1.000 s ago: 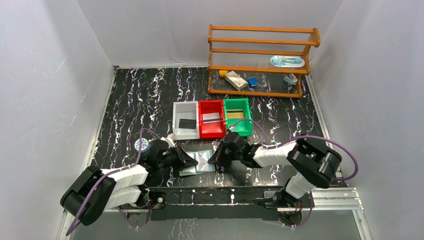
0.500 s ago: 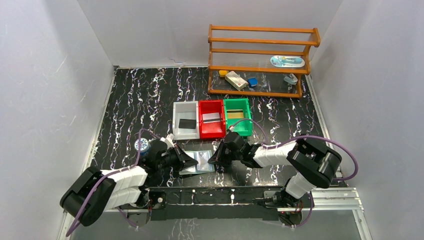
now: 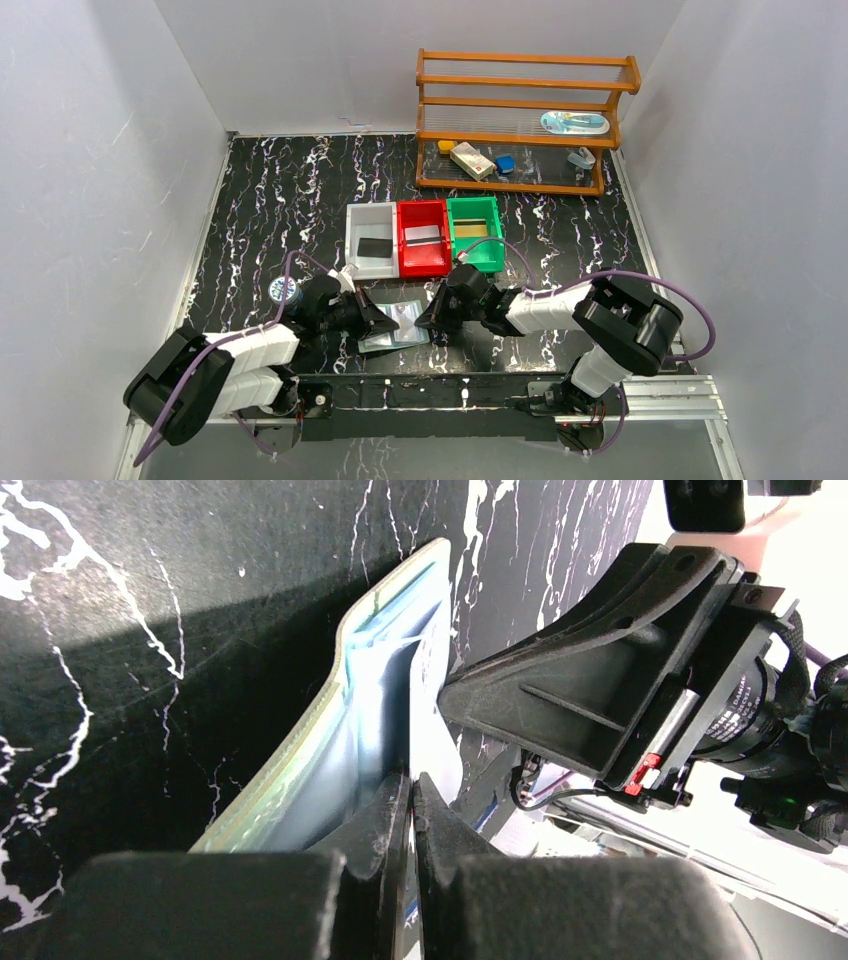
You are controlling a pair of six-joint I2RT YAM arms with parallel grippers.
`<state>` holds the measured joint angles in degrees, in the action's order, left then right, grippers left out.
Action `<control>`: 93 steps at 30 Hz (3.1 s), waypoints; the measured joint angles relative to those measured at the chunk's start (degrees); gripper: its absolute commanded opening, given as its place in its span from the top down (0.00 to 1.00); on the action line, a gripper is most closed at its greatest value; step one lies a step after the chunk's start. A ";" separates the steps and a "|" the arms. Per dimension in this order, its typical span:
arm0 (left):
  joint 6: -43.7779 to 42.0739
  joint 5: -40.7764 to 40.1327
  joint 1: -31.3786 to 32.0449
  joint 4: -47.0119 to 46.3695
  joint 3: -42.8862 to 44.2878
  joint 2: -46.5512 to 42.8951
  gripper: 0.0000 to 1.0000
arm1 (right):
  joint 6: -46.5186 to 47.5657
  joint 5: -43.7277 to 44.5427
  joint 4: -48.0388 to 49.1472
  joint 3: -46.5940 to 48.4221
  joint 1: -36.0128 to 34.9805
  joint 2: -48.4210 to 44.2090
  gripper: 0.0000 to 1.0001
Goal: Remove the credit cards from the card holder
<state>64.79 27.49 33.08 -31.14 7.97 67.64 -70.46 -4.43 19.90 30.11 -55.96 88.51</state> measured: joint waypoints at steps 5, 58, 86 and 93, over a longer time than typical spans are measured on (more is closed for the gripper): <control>-2.23 -1.49 0.09 5.29 0.39 -4.11 1.00 | -0.33 0.68 -0.39 -0.02 -0.20 -0.26 0.97; -13.84 1.68 -0.39 17.14 9.29 -0.13 1.00 | 3.56 -4.59 0.39 3.41 -0.28 2.60 0.72; -23.15 -4.76 -1.03 35.80 19.71 -17.03 1.00 | 11.82 1.60 -1.18 0.39 1.44 -18.08 0.24; -18.12 11.10 -7.54 23.74 18.38 -11.98 1.00 | 11.61 -2.51 4.72 -7.43 6.84 -24.41 0.31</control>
<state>46.68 38.59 25.54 -7.40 26.35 55.66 -58.85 -6.94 24.62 22.68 -49.12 64.10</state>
